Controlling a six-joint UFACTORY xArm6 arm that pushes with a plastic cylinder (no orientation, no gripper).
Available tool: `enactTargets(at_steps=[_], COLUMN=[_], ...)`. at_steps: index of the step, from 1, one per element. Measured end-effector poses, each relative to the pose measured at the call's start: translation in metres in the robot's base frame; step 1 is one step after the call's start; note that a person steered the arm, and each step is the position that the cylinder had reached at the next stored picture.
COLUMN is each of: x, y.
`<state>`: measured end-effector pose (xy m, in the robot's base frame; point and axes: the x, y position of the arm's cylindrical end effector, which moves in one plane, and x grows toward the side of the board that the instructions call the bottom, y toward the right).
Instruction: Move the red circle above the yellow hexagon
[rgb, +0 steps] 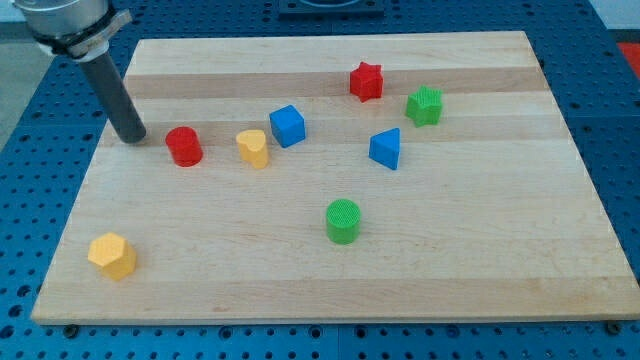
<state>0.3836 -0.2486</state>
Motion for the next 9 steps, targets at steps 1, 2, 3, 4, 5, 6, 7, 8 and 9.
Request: enactTargets(at_steps=[1,2,3,4,5,6,7,8,9], x=[-0.010,-0.011,0.008,0.010,0.010,0.008,0.008,0.008,0.008], y=[0.069,0.104,0.090,0.077,0.078,0.075,0.044,0.038,0.033])
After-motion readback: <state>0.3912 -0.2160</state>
